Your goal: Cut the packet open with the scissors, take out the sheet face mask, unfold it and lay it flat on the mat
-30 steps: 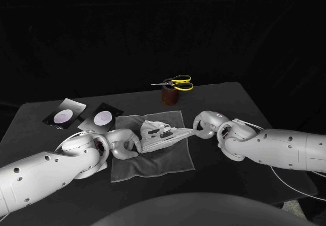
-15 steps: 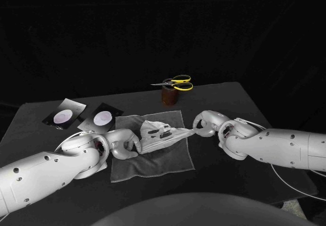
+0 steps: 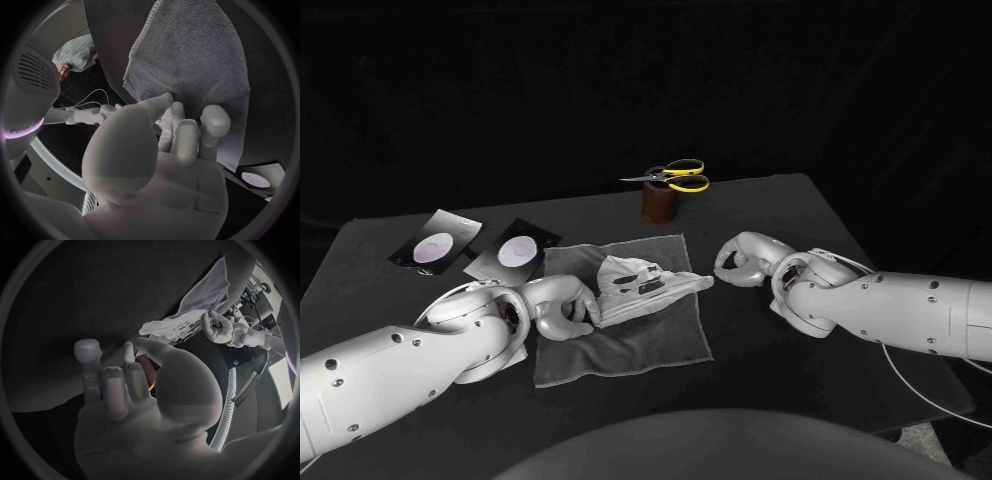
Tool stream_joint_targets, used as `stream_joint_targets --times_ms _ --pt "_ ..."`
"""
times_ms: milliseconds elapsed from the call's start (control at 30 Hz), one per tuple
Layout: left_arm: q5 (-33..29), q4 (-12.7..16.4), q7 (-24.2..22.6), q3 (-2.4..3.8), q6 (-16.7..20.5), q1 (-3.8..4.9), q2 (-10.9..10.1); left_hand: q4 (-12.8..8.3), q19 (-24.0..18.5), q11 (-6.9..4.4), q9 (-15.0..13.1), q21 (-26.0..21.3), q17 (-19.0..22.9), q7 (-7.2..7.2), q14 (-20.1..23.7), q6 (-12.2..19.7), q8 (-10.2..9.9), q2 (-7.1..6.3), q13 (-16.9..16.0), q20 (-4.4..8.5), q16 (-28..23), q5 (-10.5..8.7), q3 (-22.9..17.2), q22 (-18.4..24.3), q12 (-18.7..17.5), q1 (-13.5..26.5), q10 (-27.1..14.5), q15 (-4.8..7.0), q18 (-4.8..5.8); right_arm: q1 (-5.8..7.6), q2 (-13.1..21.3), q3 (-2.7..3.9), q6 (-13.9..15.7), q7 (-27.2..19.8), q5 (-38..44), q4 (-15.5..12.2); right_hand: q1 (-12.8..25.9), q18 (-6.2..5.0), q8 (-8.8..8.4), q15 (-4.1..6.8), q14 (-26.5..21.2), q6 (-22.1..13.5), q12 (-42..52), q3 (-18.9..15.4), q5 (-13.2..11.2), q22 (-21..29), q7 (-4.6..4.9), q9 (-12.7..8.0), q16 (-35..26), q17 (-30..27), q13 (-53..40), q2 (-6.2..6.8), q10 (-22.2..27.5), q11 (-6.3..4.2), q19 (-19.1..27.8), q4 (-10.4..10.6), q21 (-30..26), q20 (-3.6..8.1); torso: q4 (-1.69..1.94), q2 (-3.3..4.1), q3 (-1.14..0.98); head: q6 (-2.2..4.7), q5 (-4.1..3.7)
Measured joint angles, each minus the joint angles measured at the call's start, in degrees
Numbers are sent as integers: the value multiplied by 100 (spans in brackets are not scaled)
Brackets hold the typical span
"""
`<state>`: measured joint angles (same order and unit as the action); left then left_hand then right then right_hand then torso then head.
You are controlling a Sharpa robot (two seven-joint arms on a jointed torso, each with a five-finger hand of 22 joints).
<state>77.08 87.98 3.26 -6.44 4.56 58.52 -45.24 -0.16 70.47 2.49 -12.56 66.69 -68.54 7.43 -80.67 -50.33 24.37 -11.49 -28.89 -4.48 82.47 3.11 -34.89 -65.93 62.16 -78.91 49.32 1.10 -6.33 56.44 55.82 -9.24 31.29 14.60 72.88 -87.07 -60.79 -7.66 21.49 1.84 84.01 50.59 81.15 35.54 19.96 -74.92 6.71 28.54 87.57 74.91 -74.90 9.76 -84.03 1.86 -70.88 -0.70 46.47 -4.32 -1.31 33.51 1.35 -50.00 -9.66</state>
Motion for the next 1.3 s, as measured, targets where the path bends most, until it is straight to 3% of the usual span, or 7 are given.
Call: stream_joint_targets --times_ms 167,367,633,733,867,1067,1300 --pt "-208 94 -360 5 126 -16 -64 -15 -512 48 8 -607 737 30 440 54 -1 -55 253 -36 -353 0 -31 558 -364 -15 -139 -42 -144 58 40 16 37 -45 -99 4 -160 1 0 0 0 59 0 92 -80 -3 -13 -19 -1 1 0 -160 0 0 -2 -124 0 1 2 2 0 0 -9" --pt "-751 191 -790 111 190 0 -180 -40 -805 80 42 -995 1320 24 851 140 -1 -205 376 -87 -652 0 -1 888 -508 91 -243 -86 -210 141 61 30 63 -130 -200 4 -257 9 0 0 0 99 30 201 -204 -3 -15 -30 -11 5 -2 -251 0 0 -34 -233 24 33 4 2 0 0 -19" --pt "-1717 188 -1096 239 140 69 -217 -15 -813 101 53 -1062 1514 24 1001 140 0 -244 390 -94 -750 0 67 961 -508 130 -263 -115 -209 184 19 34 72 -451 -394 -87 -387 14 -117 0 0 227 208 202 -949 -2 -24 -101 79 5 -5 -332 0 -1 -150 -373 210 41 2 2 3 0 -23" --pt "-2033 97 -1152 271 144 144 -168 -20 -813 106 68 -1062 1546 28 1015 144 0 -140 420 -94 -750 0 33 973 -508 27 -268 -101 -209 188 -48 34 72 -620 -461 -120 -461 15 -155 0 0 296 284 146 -1153 -1 -47 -132 118 4 -5 -333 0 -1 -183 -429 260 34 3 2 3 0 -20" --pt "-2326 -162 -1149 302 220 309 39 42 -770 164 101 -1062 1534 97 1003 190 0 5 501 -137 -750 0 -87 969 -590 35 -326 -113 -209 199 -192 34 67 -796 -525 -109 -484 17 -221 0 0 370 340 71 -1371 1 -40 -164 149 3 -5 -356 0 -1 -205 -451 322 46 4 0 3 0 -9" --pt "-2269 -746 -928 311 462 503 572 105 -707 244 119 -1102 1589 148 993 240 -30 58 655 -177 -750 0 -117 1007 -742 88 -407 -184 -207 239 -572 37 60 -899 -577 102 -514 20 -278 0 0 433 422 25 -1479 1 -61 -216 180 -1 -3 -386 1 -1 -241 -436 397 52 3 -1 3 0 19" --pt "-1704 -1368 -592 286 772 558 1096 120 -528 212 120 -966 1499 126 896 218 1 96 751 -166 -710 0 -132 880 -788 49 -374 -177 -206 309 -1030 40 54 -845 -577 416 -514 25 -388 -1 -1 434 452 -81 -1510 -1 -61 -268 184 -1 0 -386 1 -2 -281 -412 400 51 11 7 -3 0 75"
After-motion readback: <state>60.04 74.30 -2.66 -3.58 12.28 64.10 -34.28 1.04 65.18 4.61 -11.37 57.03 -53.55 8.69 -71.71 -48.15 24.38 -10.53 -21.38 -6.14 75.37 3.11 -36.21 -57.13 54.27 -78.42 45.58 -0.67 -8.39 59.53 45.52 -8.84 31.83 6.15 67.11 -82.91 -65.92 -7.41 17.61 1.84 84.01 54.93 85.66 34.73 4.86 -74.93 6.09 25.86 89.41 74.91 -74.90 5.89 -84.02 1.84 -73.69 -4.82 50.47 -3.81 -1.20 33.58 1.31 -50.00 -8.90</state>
